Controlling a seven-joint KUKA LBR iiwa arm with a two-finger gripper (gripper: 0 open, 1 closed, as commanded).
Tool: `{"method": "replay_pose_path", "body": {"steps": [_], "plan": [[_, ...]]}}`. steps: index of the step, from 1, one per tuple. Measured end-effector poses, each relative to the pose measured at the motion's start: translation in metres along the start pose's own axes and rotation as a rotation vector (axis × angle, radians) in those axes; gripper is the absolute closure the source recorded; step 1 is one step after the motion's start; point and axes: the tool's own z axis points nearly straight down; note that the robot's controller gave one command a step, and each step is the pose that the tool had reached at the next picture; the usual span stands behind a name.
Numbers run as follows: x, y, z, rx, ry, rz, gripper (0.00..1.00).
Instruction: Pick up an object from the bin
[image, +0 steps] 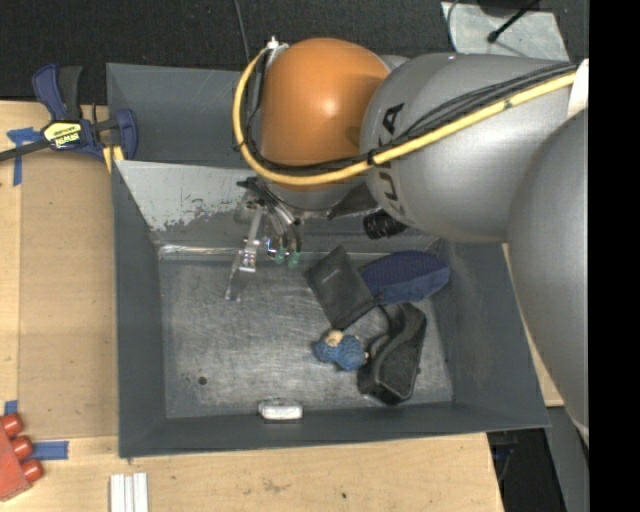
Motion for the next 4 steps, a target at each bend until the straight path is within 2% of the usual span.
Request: {"method": "replay_pose_path", "body": {"steps": [1,2,3,4], "plan": [[-0.01,0.02,0.141,0.006,0.013,-0.184,0.0],[-0.001,-0.07,-0.011,0.003,-0.001,-0.28,0.0],[0.001,-0.067,-0.006,0.002,0.007,-0.283,1.0],[0.047,-0.074,0.067,0.006,0.013,-0.098,1.0]]}}
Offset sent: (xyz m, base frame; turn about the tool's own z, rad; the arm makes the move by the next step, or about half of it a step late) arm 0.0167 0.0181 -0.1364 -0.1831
